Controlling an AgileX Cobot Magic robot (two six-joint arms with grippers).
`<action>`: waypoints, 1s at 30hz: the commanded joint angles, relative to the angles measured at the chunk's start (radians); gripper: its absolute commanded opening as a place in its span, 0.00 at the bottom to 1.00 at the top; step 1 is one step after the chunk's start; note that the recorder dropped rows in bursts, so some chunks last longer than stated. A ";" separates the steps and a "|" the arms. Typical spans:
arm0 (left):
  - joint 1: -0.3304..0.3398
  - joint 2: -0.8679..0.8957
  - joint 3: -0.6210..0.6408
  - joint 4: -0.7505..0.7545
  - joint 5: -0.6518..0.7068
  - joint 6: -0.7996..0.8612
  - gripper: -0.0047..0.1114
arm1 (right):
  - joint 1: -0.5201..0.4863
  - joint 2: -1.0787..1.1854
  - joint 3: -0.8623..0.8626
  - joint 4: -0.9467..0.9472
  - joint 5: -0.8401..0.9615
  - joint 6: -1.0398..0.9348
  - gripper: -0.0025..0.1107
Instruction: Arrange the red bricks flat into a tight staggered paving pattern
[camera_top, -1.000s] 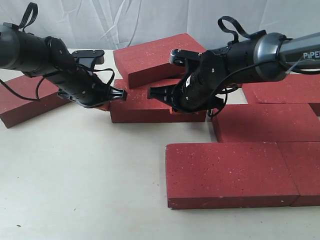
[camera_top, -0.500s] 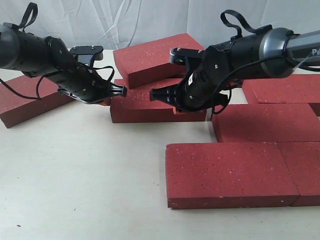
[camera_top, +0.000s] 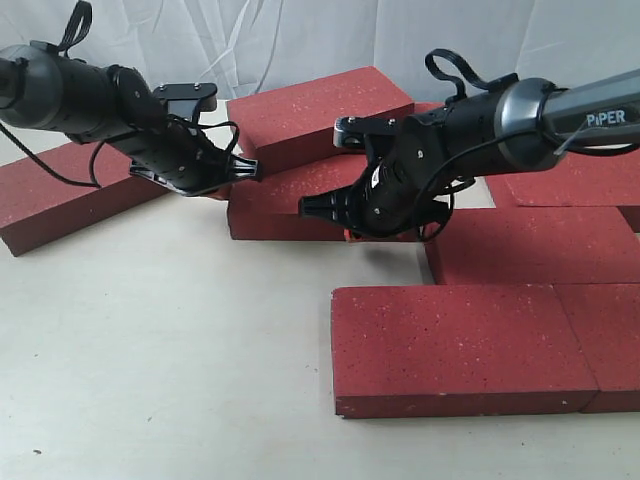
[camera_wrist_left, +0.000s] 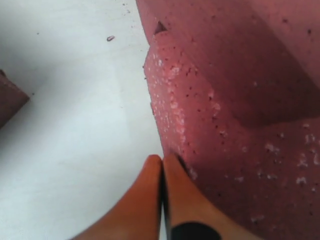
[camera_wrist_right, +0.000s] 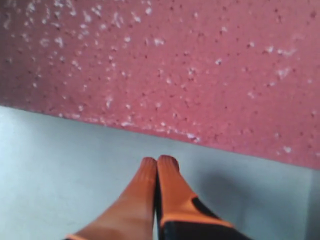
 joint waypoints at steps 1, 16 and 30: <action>-0.002 0.001 -0.013 -0.011 0.007 -0.003 0.04 | -0.006 -0.002 0.003 -0.007 -0.063 -0.004 0.02; -0.002 0.001 -0.013 -0.013 0.005 -0.005 0.04 | -0.006 -0.002 0.003 -0.041 -0.127 -0.004 0.02; -0.006 0.027 -0.013 -0.130 0.067 -0.005 0.04 | -0.006 -0.072 0.003 -0.026 0.074 0.019 0.02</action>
